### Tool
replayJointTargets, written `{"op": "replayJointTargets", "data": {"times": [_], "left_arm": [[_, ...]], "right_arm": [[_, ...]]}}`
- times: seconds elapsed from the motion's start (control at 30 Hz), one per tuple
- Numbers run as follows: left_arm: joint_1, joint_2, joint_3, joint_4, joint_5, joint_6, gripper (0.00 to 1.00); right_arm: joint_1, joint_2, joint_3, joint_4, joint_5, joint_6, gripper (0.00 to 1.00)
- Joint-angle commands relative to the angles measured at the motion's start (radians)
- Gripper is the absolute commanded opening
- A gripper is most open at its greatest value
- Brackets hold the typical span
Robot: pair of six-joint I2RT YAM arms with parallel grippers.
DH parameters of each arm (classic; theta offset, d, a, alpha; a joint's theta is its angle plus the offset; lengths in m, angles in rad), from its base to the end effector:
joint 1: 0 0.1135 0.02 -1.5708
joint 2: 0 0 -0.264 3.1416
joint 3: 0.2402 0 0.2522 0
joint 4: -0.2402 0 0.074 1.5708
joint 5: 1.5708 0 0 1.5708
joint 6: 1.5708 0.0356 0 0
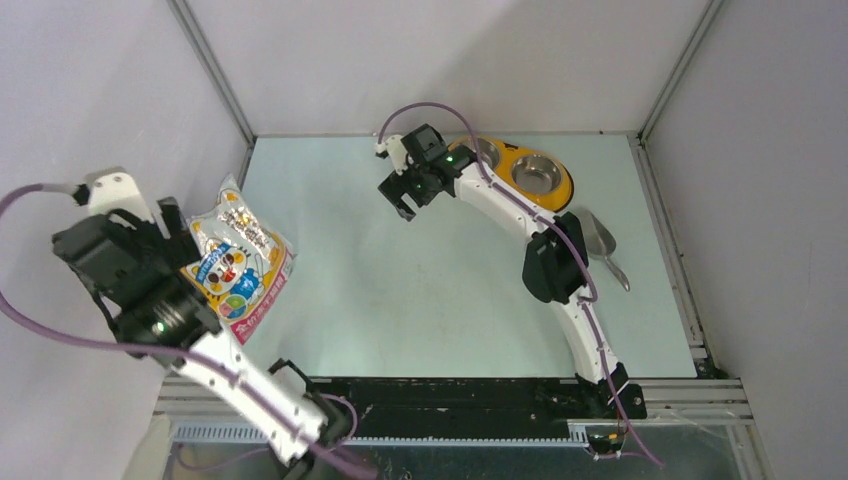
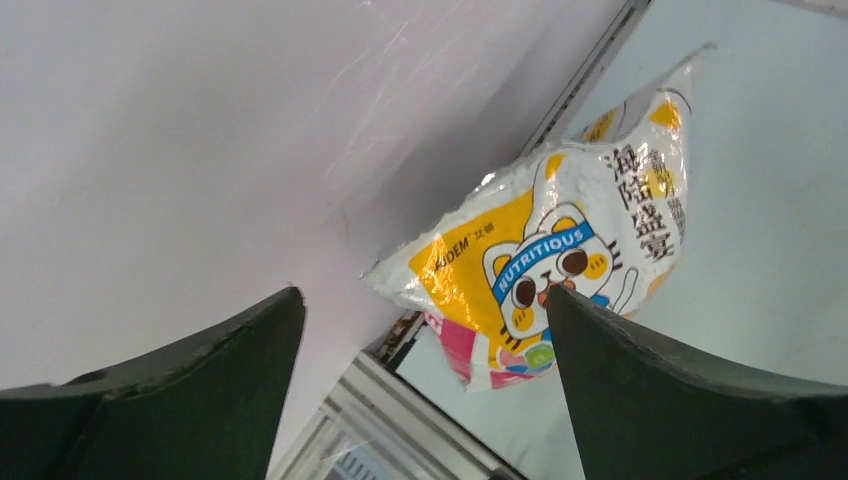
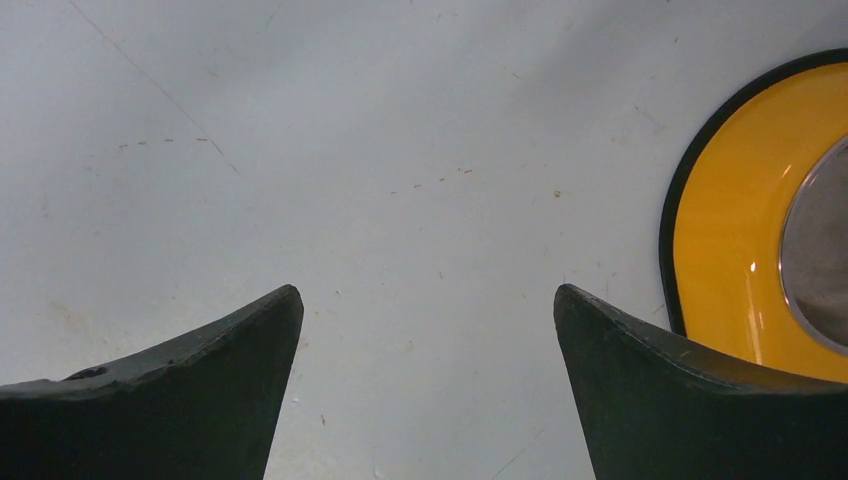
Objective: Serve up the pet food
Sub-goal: Move the pet food bag to the center of the board.
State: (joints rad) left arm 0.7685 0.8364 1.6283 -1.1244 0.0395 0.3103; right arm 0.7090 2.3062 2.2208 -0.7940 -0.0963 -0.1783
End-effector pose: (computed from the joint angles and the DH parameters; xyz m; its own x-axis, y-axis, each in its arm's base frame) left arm 0.0556 0.0518 0.4902 -0.4273 0.0113 -0.9040 -0.5641 0.7781 0.2764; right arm 0.3895 0.3386 0.2639 -0.4523 -0.6205 -0.6406 -0.7873 0.6153 -0.0402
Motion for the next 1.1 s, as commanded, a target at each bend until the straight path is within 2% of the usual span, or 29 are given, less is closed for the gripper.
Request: {"op": "replayJointTargets", "data": {"times": [0.0,0.07,0.13,0.23,0.33,0.53,0.67,0.83,0.93,1.07], "left_arm": [[0.232,0.132,0.024,-0.014,0.489,-0.051,0.98],[0.261,0.091,-0.021,0.013,0.523,-0.052,0.98],[0.265,0.013,-0.109,0.114,0.483,-0.065,0.98],[0.273,-0.070,-0.233,0.179,0.350,-0.077,0.98],[0.338,-0.092,-0.301,0.194,0.355,-0.063,0.98],[0.726,-0.058,-0.336,0.159,0.732,-0.005,0.98],[0.878,0.002,-0.352,0.033,0.869,0.141,0.98],[0.950,0.032,-0.443,-0.096,0.974,0.409,0.98],[0.980,0.001,-0.538,-0.083,0.996,0.471,0.98],[1.011,-0.010,-0.627,-0.014,0.975,0.430,0.98]], "right_arm": [[-0.009,-0.076,0.007,0.007,-0.020,0.024,1.00],[-0.011,-0.076,0.007,0.012,-0.025,0.026,1.00],[-0.013,-0.074,0.007,0.017,-0.029,0.027,1.00],[-0.015,-0.066,0.009,0.025,-0.036,0.028,1.00],[-0.016,-0.053,0.021,0.020,-0.040,0.025,1.00],[-0.013,-0.028,0.047,0.007,-0.036,0.010,1.00],[-0.015,-0.021,0.066,0.004,-0.033,0.004,1.00],[-0.008,-0.005,0.112,0.004,-0.024,-0.005,1.00],[0.005,0.014,0.153,0.003,-0.006,-0.022,1.00],[0.014,0.018,0.168,0.023,0.003,-0.026,1.00]]}}
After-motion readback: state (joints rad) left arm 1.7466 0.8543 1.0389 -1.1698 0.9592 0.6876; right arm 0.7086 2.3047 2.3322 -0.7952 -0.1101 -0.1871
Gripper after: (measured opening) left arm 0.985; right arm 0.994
